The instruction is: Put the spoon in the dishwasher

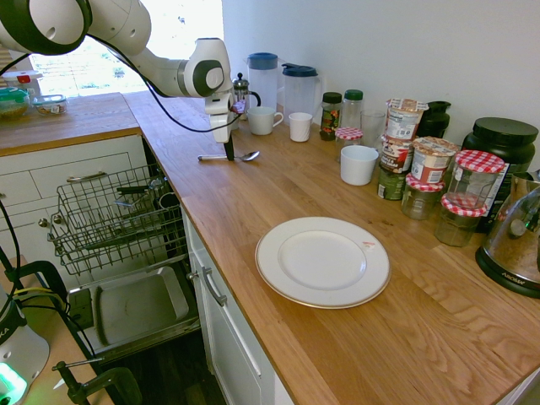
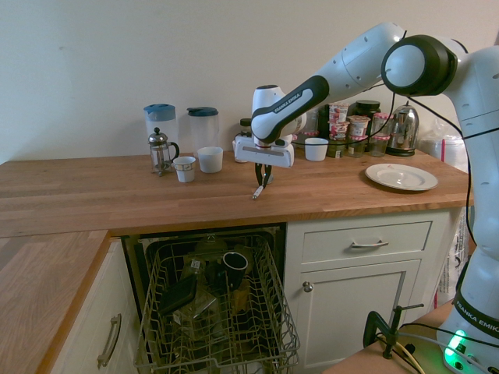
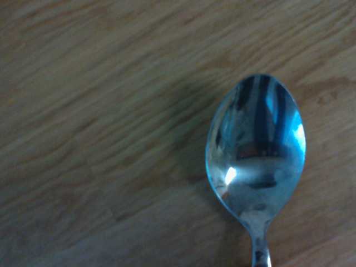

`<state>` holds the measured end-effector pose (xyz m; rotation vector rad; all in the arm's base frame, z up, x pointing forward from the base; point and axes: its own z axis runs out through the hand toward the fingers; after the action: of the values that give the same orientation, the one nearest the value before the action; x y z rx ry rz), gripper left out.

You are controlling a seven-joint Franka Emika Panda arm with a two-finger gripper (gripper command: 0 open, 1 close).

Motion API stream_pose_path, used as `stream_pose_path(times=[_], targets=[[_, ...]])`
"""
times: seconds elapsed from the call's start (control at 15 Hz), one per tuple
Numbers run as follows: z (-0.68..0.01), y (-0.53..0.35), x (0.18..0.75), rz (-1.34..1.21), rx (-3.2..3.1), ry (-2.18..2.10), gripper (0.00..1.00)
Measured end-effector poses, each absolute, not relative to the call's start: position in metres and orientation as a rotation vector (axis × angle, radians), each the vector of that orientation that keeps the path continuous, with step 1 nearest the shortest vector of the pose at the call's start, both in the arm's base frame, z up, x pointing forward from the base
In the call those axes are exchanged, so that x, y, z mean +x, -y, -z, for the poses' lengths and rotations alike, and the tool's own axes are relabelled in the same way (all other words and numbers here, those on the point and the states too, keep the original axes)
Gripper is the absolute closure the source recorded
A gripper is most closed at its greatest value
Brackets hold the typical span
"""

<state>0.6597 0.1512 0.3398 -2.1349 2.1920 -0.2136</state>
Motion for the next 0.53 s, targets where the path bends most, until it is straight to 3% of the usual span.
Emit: stream_pose_path(times=[0.27,0.53], targets=[[-0.38,-0.179,0.617,0.243,-2.202,-2.103,1.0],[-0.409,-0.233,0.539,0.275,-2.316,-1.982,1.0]])
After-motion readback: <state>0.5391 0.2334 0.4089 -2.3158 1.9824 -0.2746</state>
